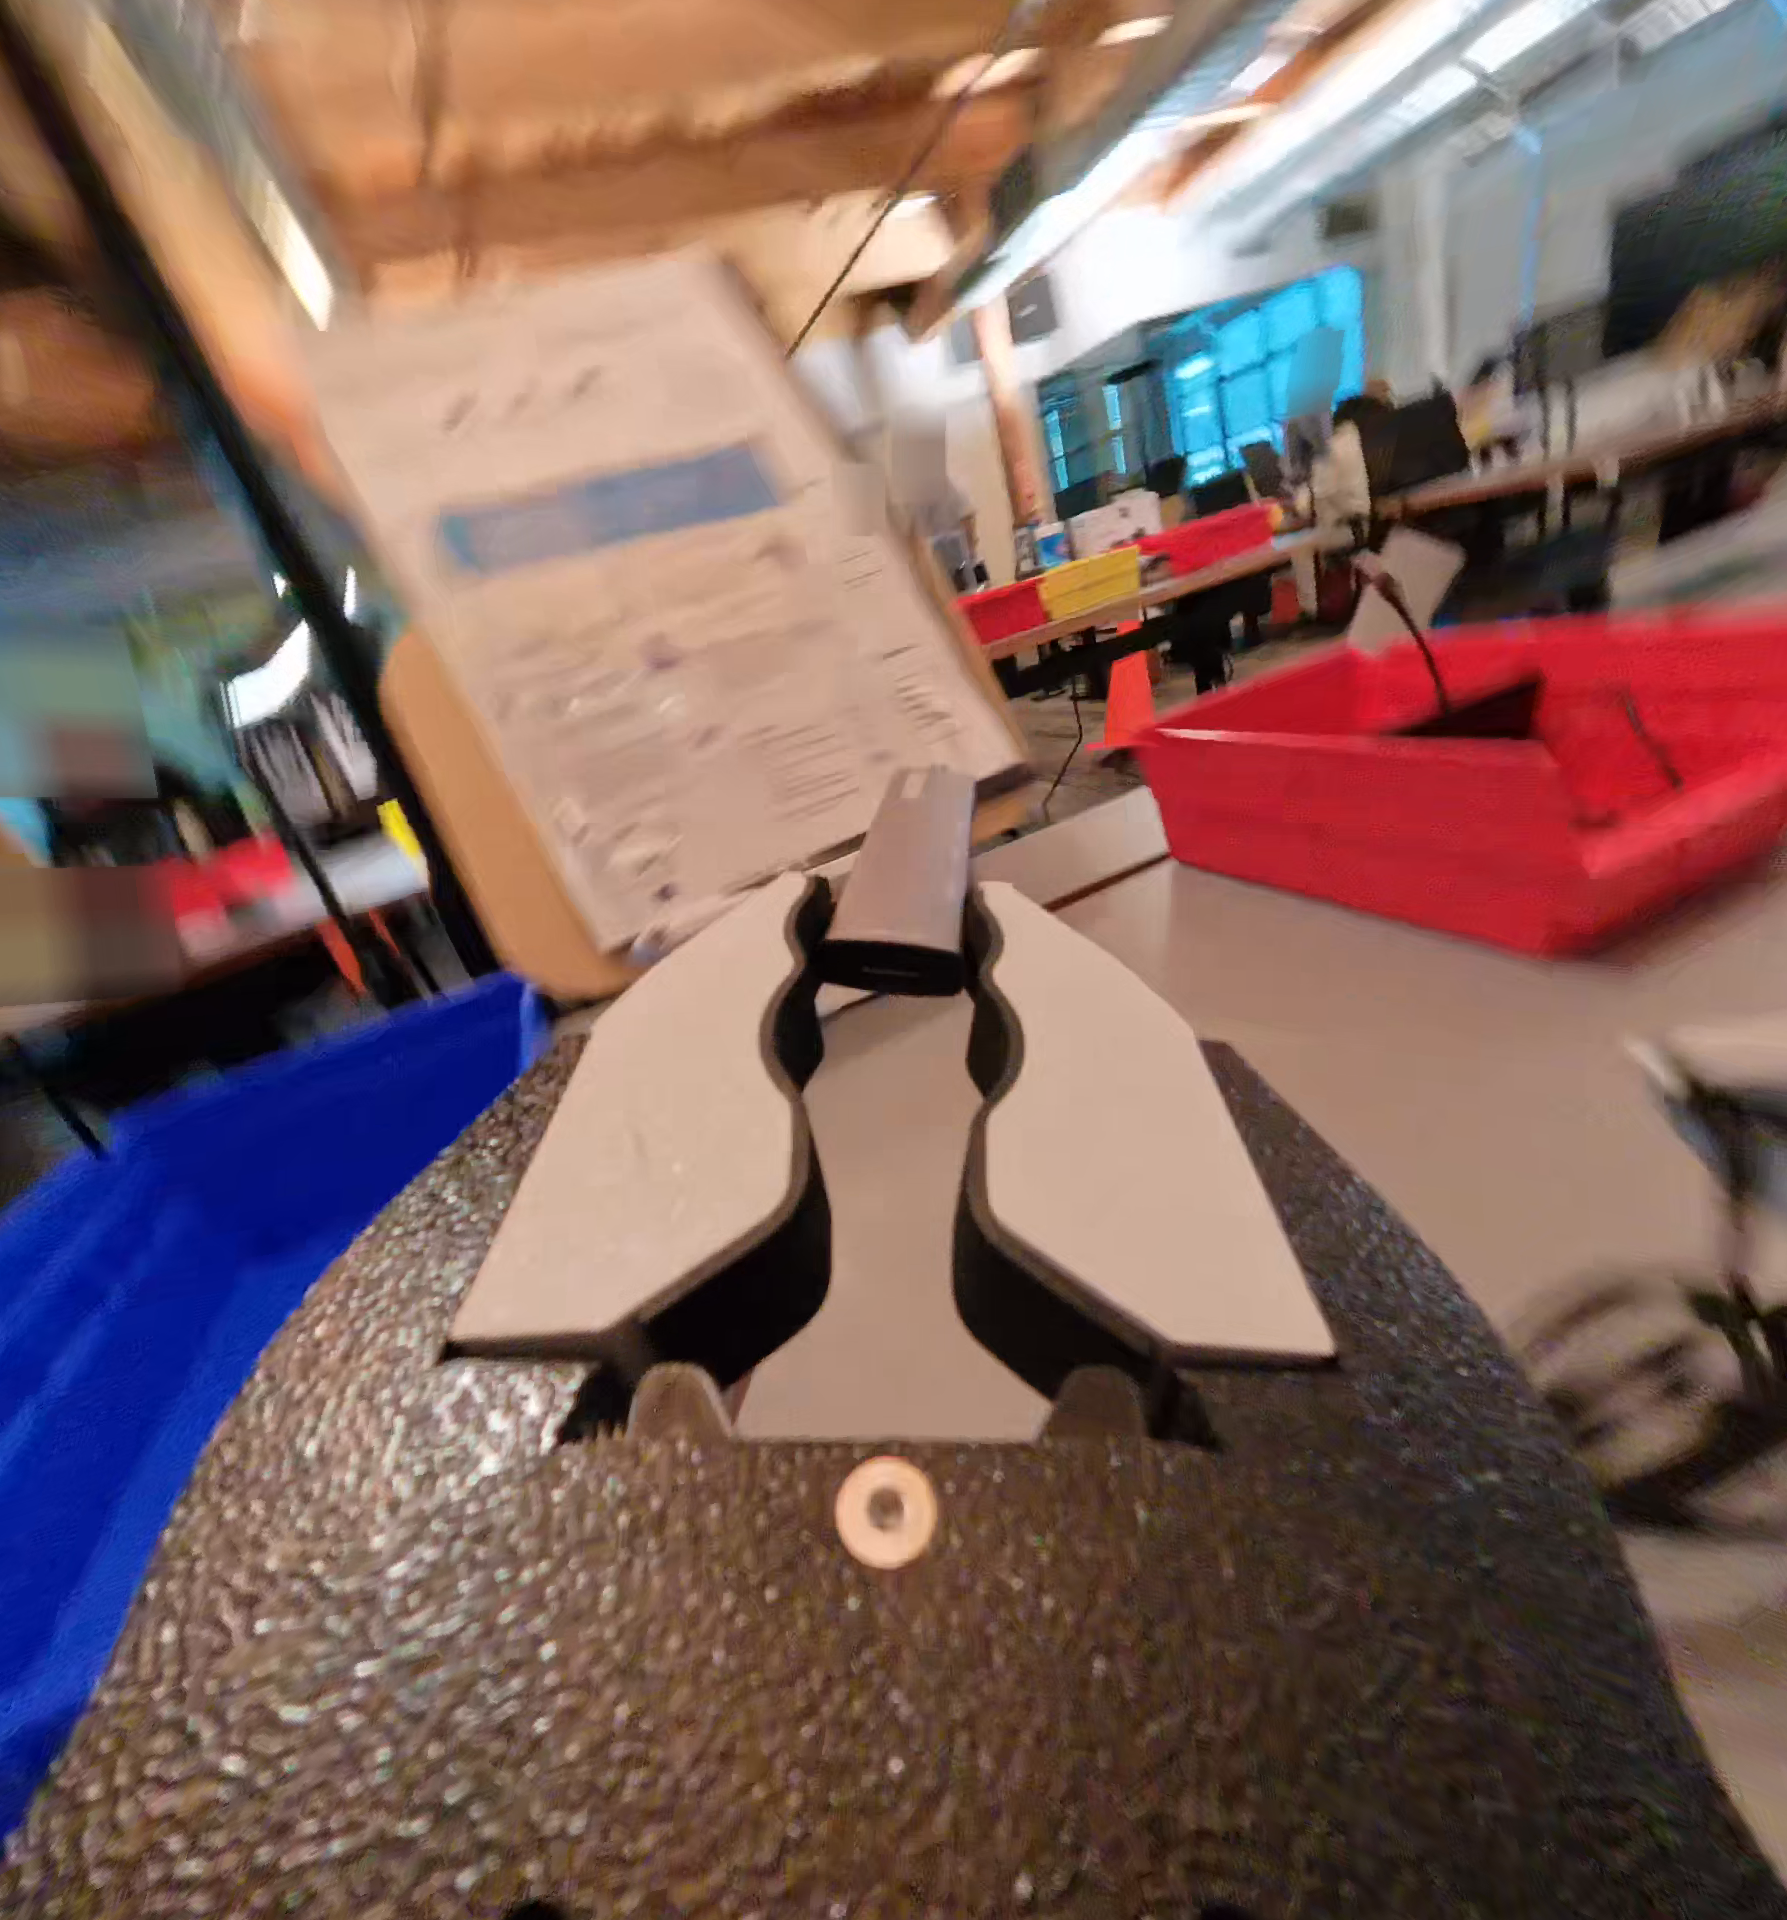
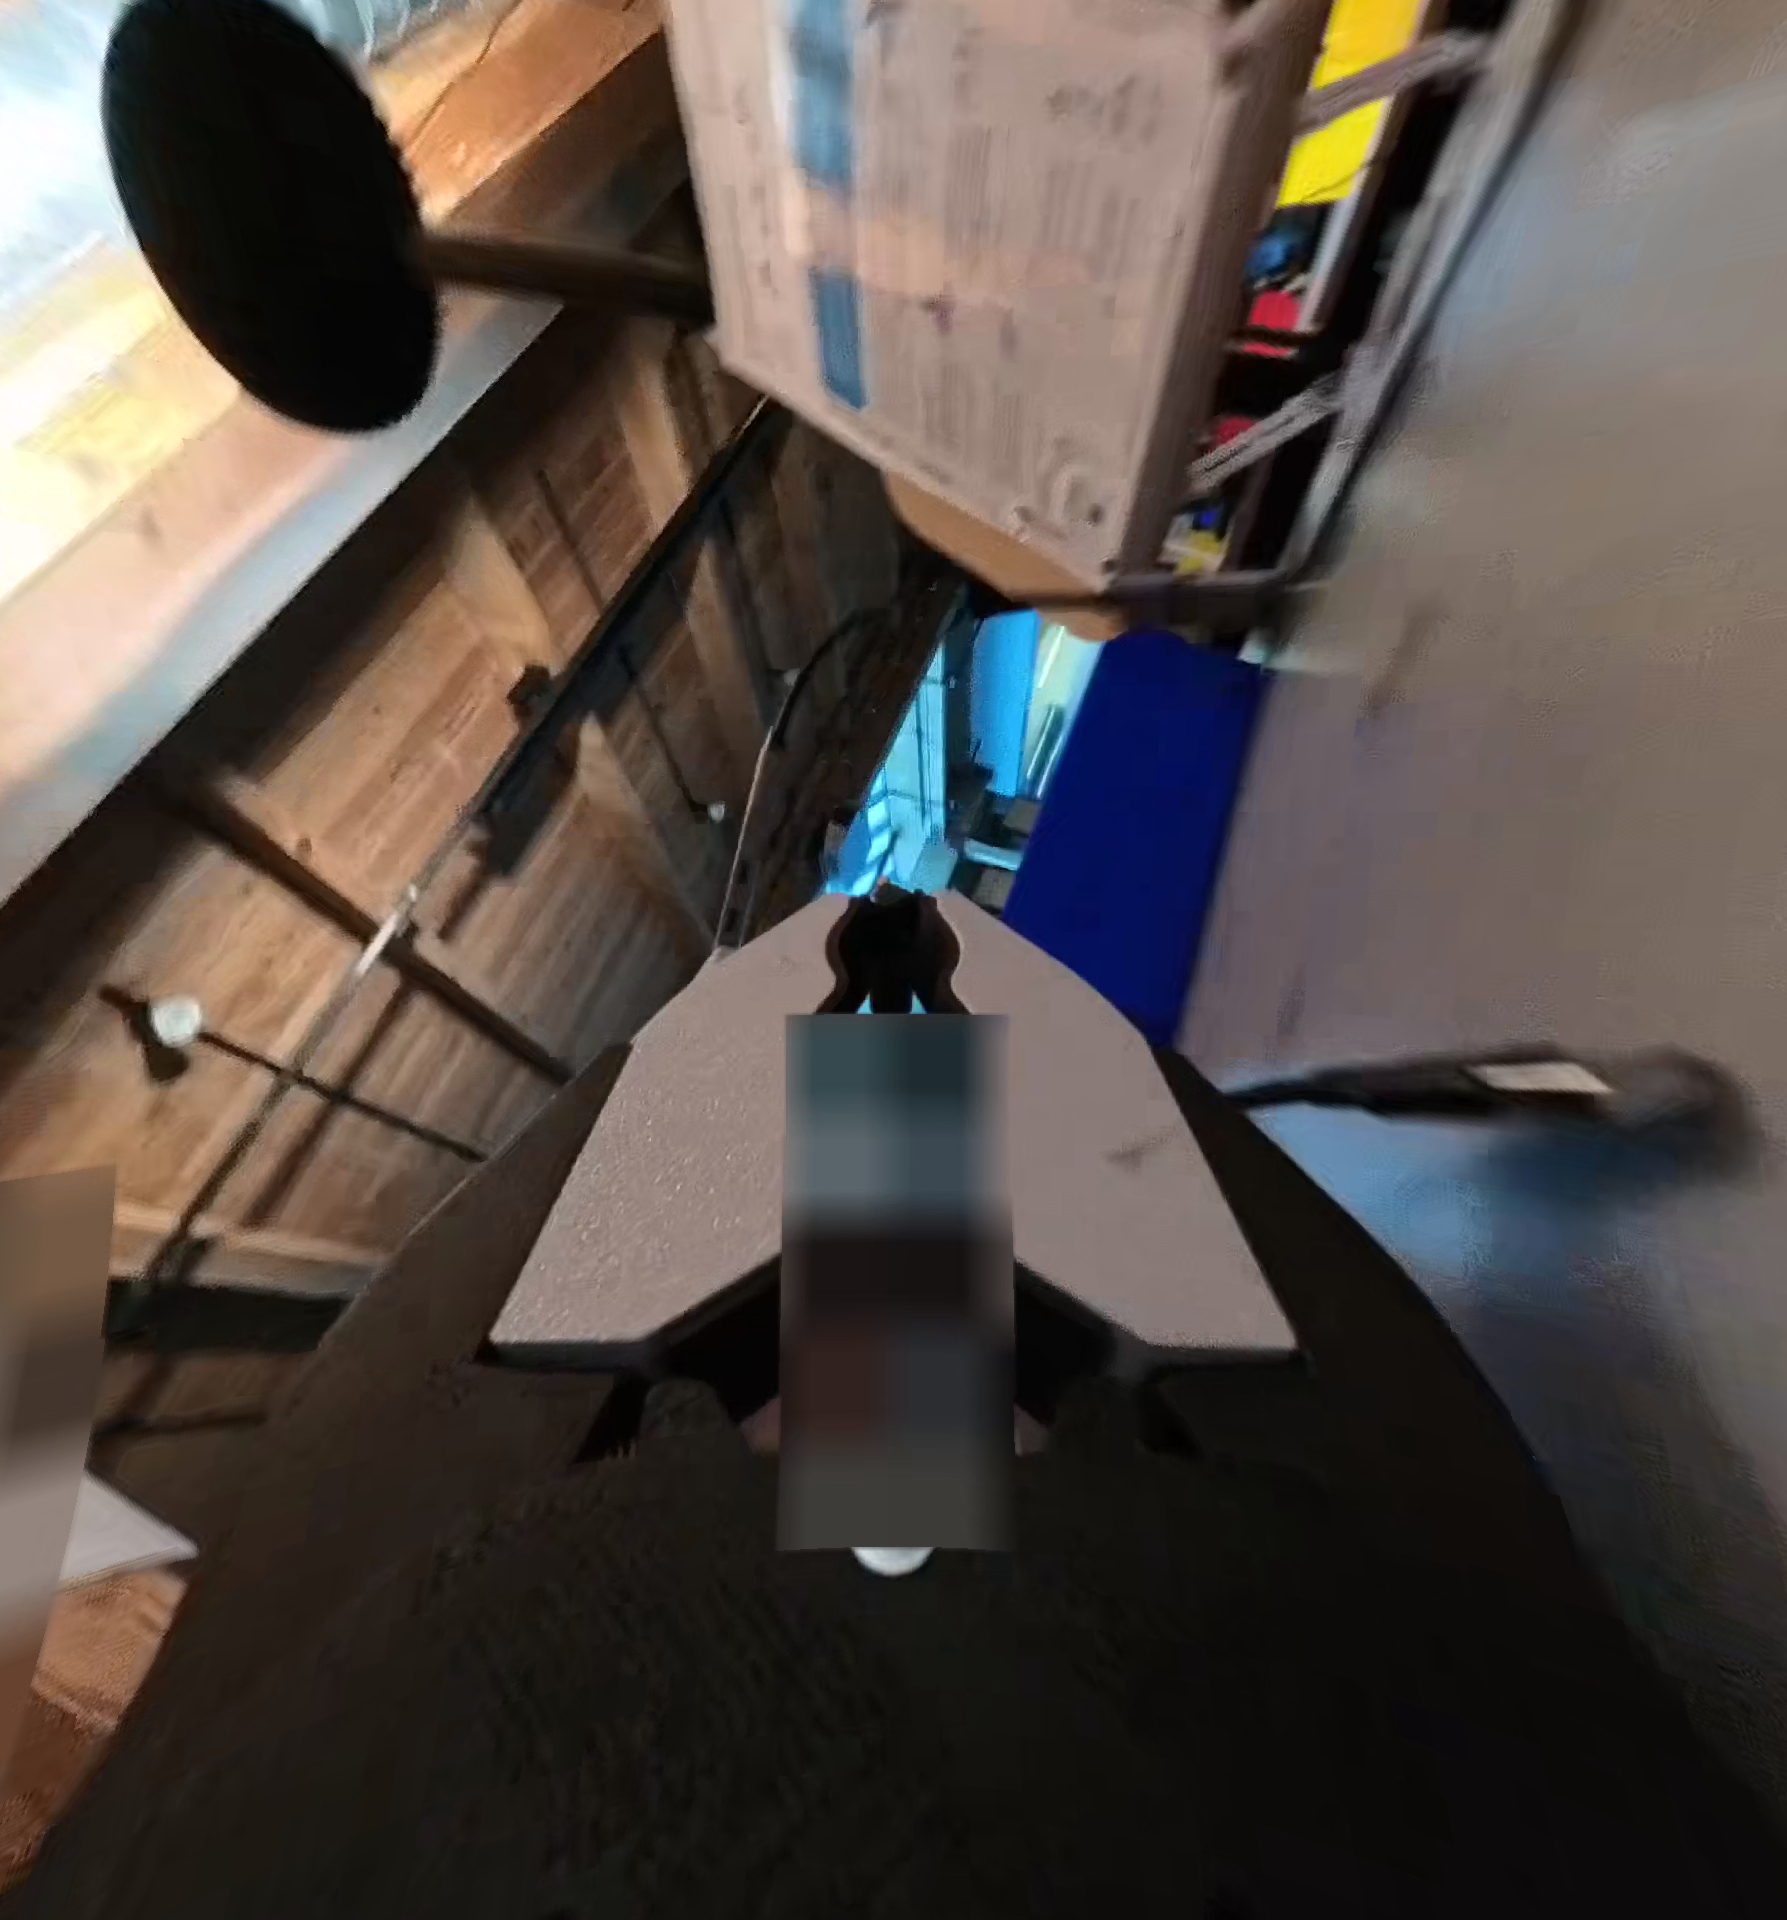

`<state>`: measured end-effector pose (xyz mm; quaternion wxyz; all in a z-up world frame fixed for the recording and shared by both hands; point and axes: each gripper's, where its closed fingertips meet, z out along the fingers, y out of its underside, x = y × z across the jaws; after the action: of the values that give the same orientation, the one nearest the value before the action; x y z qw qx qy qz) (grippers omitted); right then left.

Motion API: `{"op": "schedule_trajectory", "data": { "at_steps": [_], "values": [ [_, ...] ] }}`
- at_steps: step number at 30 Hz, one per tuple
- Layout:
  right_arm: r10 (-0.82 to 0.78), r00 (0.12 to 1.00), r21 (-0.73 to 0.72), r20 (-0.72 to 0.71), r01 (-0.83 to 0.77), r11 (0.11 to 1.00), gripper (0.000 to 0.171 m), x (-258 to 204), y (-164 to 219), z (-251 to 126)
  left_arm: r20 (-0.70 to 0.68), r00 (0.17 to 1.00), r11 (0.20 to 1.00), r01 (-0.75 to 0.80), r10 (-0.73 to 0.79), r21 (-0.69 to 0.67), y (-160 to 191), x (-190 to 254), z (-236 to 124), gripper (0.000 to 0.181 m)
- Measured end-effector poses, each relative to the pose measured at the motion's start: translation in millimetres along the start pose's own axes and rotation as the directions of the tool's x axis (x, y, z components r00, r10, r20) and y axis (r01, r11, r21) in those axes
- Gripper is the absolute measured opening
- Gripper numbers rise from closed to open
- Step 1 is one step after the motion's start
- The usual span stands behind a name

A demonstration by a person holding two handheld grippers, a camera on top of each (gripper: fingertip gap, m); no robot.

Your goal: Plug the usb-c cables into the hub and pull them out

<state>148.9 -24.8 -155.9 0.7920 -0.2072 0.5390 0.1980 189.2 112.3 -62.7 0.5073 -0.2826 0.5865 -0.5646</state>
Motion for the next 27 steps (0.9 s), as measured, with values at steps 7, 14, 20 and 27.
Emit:
{"op": "schedule_trajectory", "data": {
  "at_steps": [7, 14, 20, 27],
  "values": [
    [-0.458, 0.860, -0.252, 0.225, 0.506, 0.825, 0.009, -107, 16, 42, -0.155, 0.976, 0.973, -0.122, 0.153, 0.197, -69, 13, -24, 0.024],
    [-0.780, 0.573, -0.259, 0.252, 0.816, 0.516, 0.008, -202, -78, 50, -0.329, 0.936, 0.970, -0.041, 0.121, 0.238, -70, 52, -29, 0.023],
    [-0.939, 0.343, -0.222, 0.028, 0.918, 0.329, 0.008, -218, -207, 75, -0.468, 0.884, 0.980, 0.091, 0.001, 0.175, -54, 82, -22, 0.024],
    [-0.909, 0.382, -0.197, -0.167, 0.891, 0.410, 0.008, -168, -311, 77, -0.484, 0.875, 0.985, 0.060, 0.026, 0.160, -47, 90, -22, 0.024]
  ]
}}
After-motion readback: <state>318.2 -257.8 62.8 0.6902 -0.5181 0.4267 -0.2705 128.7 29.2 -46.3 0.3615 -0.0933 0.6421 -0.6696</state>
